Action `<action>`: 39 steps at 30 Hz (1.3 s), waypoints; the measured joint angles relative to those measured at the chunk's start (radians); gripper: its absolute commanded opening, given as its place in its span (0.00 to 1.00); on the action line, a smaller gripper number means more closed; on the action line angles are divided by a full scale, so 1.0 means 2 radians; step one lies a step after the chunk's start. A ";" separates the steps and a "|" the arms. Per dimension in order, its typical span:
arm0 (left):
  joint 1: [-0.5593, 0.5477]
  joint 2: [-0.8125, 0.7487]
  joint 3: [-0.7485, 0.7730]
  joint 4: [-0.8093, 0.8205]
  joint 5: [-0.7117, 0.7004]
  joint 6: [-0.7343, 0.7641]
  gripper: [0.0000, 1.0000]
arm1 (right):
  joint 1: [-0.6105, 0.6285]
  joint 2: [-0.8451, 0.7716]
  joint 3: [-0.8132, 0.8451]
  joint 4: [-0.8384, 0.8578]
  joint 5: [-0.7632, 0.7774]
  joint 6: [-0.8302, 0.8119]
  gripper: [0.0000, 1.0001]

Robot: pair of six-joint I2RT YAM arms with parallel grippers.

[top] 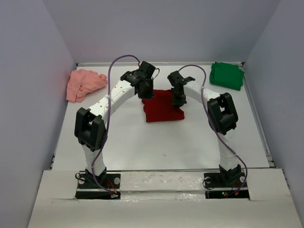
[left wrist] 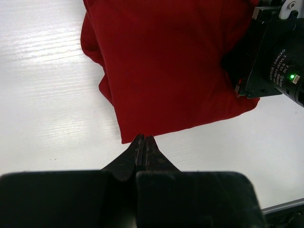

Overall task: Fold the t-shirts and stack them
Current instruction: Fold the long partially folded tshirt into a neat square

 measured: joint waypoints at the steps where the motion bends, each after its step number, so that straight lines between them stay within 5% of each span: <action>1: 0.000 0.000 0.000 0.000 0.000 0.000 0.00 | 0.000 -0.001 -0.002 0.002 0.000 0.001 0.00; 2: 0.000 0.000 0.000 0.000 0.000 0.000 0.00 | 0.000 -0.003 -0.004 0.004 0.001 0.002 0.01; 9: 0.000 0.000 -0.006 0.008 0.004 0.000 0.00 | 0.001 -0.022 -0.035 0.020 0.010 0.014 0.51; 14: -0.002 0.011 -0.030 0.025 0.008 0.000 0.00 | 0.001 -0.024 -0.036 0.013 0.017 0.014 0.63; 20: -0.010 0.057 -0.034 0.041 0.012 0.000 0.00 | 0.007 -0.034 -0.035 -0.006 0.034 0.014 0.64; 33: -0.011 0.095 -0.039 0.068 0.013 0.000 0.00 | 0.027 -0.055 0.039 -0.076 0.079 0.005 0.58; 36: -0.011 0.098 -0.039 0.071 0.013 0.000 0.00 | 0.027 -0.061 0.066 -0.087 0.081 -0.001 0.28; 37: -0.011 0.099 -0.040 0.072 0.013 0.000 0.00 | 0.027 -0.062 0.074 -0.089 0.081 -0.003 0.00; 39: -0.011 0.100 -0.040 0.073 0.013 0.000 0.00 | 0.027 -0.064 0.082 -0.088 0.081 -0.006 0.00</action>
